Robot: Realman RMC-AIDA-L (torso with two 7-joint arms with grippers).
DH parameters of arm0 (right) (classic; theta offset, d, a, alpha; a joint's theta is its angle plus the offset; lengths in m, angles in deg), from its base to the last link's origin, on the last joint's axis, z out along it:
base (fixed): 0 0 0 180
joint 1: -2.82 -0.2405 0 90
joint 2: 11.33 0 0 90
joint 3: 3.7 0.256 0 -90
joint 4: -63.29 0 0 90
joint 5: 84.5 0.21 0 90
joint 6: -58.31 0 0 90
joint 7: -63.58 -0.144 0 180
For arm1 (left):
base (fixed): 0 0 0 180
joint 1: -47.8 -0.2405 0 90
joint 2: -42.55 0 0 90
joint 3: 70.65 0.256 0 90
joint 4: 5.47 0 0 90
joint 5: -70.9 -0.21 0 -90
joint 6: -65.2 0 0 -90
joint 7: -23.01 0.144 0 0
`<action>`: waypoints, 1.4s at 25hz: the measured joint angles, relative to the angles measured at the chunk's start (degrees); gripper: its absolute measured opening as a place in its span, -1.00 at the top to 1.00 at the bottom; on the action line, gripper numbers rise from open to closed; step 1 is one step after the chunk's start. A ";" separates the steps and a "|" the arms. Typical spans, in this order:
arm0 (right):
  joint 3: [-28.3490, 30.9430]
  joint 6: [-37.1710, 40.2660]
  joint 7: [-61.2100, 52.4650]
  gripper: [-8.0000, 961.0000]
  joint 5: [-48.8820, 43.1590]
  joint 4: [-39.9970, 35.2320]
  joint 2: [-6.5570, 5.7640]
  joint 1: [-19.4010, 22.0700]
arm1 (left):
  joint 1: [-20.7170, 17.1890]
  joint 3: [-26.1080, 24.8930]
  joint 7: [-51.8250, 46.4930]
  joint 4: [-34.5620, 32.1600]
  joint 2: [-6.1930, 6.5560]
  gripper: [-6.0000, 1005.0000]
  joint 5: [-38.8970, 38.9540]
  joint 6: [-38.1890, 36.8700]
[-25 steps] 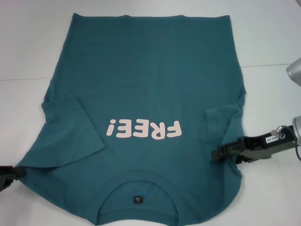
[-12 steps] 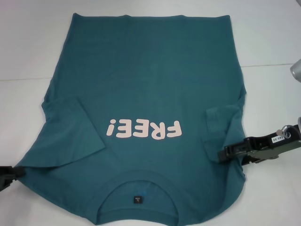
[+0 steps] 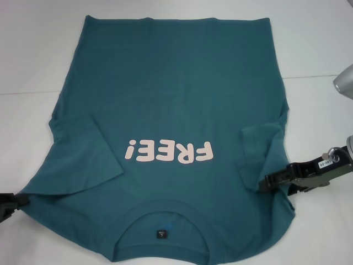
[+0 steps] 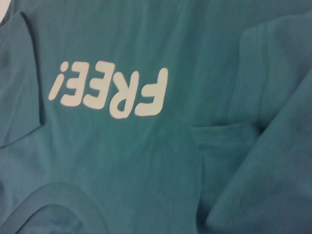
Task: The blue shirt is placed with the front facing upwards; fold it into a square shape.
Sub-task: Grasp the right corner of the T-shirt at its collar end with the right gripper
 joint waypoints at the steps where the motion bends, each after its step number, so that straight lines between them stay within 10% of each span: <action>1: 0.04 0.20 0.08 -0.90 0.01 0.02 0.07 -0.02 | 0.01 0.00 0.00 0.00 0.00 0.94 0.00 0.01; 35: -0.60 3.01 1.04 -0.87 -0.94 -0.31 0.12 0.90 | -0.32 -0.32 0.35 0.00 0.00 0.94 0.09 0.00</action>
